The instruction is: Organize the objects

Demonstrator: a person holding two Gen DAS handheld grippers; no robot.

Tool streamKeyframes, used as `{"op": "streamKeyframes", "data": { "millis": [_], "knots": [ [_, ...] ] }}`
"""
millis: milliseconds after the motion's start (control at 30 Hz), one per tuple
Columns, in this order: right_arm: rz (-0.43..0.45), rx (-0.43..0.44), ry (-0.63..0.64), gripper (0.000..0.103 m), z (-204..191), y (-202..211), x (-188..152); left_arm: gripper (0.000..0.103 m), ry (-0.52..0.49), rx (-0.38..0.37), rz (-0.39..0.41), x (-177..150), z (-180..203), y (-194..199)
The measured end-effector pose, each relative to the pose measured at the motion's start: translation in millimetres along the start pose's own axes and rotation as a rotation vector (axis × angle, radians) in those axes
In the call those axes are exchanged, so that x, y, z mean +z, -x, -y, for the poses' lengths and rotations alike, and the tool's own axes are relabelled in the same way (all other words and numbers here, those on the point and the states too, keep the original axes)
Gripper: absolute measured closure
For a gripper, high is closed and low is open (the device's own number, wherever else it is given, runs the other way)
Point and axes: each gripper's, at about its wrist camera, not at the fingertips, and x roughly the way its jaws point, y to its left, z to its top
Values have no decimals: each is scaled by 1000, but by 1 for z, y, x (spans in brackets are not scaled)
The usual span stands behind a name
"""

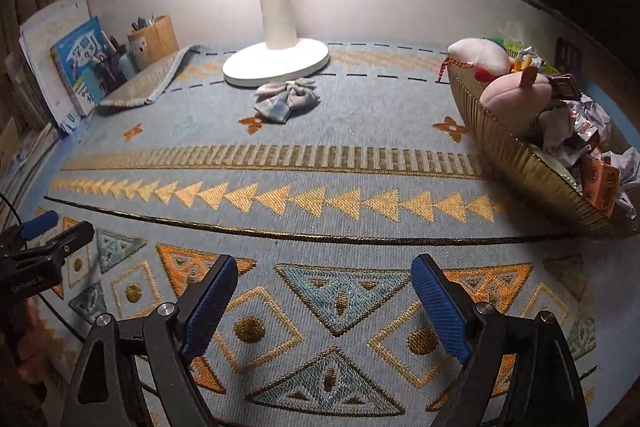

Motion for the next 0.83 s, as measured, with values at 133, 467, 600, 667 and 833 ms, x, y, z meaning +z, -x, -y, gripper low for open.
{"op": "streamKeyframes", "data": {
  "millis": [133, 467, 600, 667, 833],
  "knots": [
    [-67, -14, -49, 15, 12, -22, 3, 6, -5, 11, -42, 7, 4, -16],
    [-63, -26, -42, 0, 11, -27, 7, 0, -6, 13, -50, 8, 5, -22],
    [-59, -26, -43, 0, 11, -27, 5, 0, -5, 11, -50, 8, 5, -23],
    [-57, -28, -45, 0, 9, -28, 5, 0, -5, 9, -50, 9, 4, -24],
    [-56, -29, -45, 0, 9, -28, 5, 0, -6, 9, -50, 9, 4, -24]
  ]
}}
